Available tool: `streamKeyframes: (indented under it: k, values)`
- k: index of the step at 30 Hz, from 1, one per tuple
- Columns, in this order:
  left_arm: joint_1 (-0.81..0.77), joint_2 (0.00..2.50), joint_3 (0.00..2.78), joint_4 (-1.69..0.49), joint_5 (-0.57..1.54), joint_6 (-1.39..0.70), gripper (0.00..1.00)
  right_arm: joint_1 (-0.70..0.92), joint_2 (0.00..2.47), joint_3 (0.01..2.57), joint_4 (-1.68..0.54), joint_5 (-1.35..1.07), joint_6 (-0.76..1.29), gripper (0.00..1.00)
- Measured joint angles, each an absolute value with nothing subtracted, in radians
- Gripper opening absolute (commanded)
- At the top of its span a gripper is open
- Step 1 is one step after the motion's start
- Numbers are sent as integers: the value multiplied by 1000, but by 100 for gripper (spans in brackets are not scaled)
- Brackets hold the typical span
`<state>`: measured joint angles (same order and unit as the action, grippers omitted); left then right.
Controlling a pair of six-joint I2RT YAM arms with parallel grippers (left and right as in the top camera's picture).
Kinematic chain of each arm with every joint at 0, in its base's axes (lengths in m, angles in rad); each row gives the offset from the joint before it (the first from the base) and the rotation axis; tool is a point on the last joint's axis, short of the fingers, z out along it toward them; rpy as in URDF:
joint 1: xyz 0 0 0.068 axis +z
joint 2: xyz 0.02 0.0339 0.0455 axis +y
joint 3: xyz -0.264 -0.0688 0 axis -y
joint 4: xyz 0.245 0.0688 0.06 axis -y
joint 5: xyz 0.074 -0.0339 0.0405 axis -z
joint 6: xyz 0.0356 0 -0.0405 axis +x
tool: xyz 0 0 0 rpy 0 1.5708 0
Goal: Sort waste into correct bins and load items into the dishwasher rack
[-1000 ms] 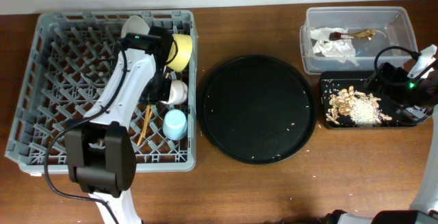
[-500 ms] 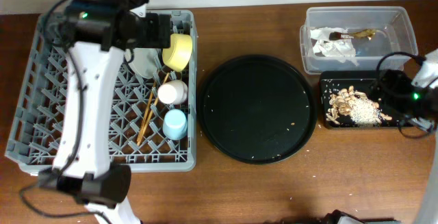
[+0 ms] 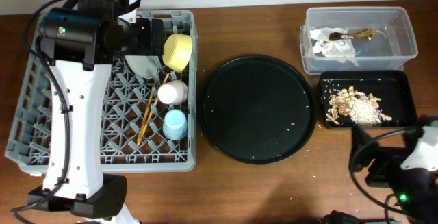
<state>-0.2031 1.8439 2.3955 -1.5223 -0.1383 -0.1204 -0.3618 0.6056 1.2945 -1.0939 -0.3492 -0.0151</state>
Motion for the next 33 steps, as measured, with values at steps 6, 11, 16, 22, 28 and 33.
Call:
streamKeyframes:
  k: [6,11,16,22,28,33]
  values:
    - [-203,1844,2396,-1523,-138,-121,99,-175,208,434,-221,-286,-21,98]
    - [-204,1844,2396,-1522,-138,-120,99,-84,15,16,68,-216,47,99]
    - [-203,1844,2396,-1522,-138,-120,99,-84,14,12,-60,-161,53,98]
    - [-203,1844,2396,-1522,-138,-121,99,-84,14,12,-60,-158,54,98]
    - [-203,1844,2396,-1522,-139,-120,99,-84,14,12,-60,-158,54,98]
    - [-171,1507,1812,-989,-138,-121,99,-84,14,12,-61,-155,54,98]
